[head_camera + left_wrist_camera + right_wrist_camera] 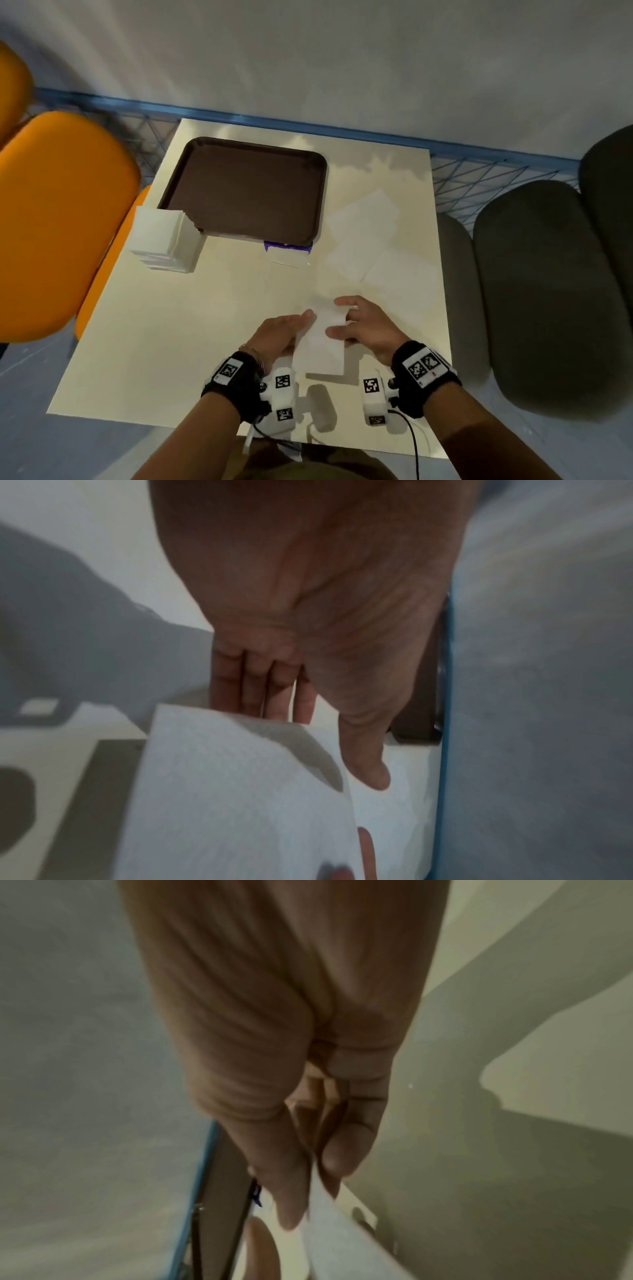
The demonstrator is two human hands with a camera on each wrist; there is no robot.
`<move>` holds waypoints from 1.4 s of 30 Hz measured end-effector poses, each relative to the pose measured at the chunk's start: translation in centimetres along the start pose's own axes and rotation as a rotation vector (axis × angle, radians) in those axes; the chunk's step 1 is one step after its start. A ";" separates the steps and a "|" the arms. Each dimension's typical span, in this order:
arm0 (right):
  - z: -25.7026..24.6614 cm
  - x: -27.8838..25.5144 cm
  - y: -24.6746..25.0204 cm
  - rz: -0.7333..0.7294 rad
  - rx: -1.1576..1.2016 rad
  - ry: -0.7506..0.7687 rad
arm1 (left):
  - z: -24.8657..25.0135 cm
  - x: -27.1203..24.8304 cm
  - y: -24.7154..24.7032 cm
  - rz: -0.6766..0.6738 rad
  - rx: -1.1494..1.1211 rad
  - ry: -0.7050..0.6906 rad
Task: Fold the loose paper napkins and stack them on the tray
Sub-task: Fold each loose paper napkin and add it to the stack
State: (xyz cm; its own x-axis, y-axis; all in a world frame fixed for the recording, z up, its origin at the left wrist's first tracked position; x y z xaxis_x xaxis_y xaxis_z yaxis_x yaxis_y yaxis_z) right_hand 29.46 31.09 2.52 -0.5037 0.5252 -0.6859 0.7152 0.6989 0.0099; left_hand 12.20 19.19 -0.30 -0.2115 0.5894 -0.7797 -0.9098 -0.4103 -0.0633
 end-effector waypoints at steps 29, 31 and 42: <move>-12.7 -10.6 4.3 0.184 -0.793 0.678 | 11.0 -12.8 -2.6 0.468 0.522 -0.947; -12.9 -10.7 4.6 0.195 -0.870 0.703 | 11.2 -12.9 -2.7 0.460 0.595 -0.950; -14.8 -11.4 4.1 0.040 -0.757 0.733 | 11.6 -12.6 -5.9 0.128 0.455 -0.738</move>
State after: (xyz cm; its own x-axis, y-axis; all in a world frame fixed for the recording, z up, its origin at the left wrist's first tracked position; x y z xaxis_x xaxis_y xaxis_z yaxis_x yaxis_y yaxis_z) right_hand 30.98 35.15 21.10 -0.8367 0.5432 -0.0697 0.3763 0.6627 0.6475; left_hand 16.12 22.22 17.15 -0.3559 0.9221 -0.1520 -0.8839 -0.2794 0.3750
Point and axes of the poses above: each hand's wrist, its own x-axis towards the middle knuckle, its own y-axis out of the back of the hand, z = x × y, the point moved 3 cm from there along x, towards the middle knuckle
